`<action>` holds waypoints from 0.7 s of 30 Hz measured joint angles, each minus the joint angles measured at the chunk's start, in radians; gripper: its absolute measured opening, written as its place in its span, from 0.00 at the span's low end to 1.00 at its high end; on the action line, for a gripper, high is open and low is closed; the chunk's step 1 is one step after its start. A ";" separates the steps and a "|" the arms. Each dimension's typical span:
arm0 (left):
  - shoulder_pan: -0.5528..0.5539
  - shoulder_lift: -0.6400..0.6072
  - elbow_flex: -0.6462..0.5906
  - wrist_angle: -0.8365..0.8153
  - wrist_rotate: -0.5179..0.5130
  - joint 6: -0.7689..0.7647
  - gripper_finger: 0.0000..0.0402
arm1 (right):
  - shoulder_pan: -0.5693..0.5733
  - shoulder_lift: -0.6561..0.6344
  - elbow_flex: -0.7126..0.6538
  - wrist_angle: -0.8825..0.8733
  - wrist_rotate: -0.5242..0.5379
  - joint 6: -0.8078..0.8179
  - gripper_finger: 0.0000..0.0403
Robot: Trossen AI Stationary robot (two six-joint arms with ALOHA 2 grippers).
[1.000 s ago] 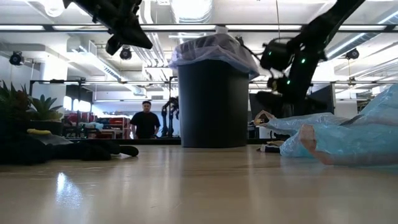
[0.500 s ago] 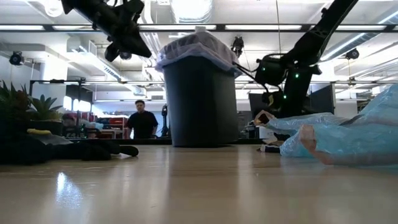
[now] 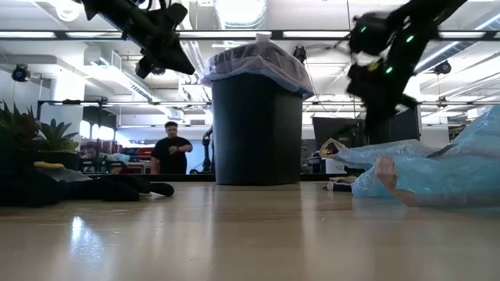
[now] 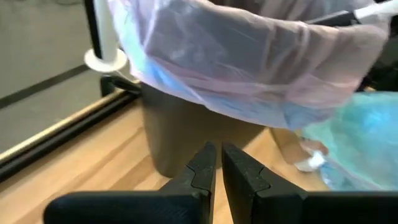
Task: Place trash/remove bag and relplace
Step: Put the black zip tie into the trash bin
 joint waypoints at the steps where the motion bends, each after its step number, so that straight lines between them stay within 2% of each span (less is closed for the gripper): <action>1: 0.000 0.000 0.000 0.002 -0.013 0.000 0.03 | 0.002 -0.036 0.000 -0.042 0.000 -0.002 0.00; 6: 0.001 0.000 0.000 0.044 -0.021 0.000 0.03 | 0.000 -0.215 0.000 -0.108 0.001 0.008 0.00; 10: 0.001 0.000 0.000 0.103 -0.021 0.000 0.03 | 0.000 -0.330 0.000 0.043 0.002 0.016 0.00; 15: 0.001 0.000 0.000 0.224 -0.029 0.000 0.03 | 0.000 -0.368 0.000 0.488 0.000 -0.011 0.00; 21: 0.001 0.000 0.000 0.361 -0.037 0.000 0.03 | 0.000 -0.254 0.001 1.115 -0.002 -0.105 0.00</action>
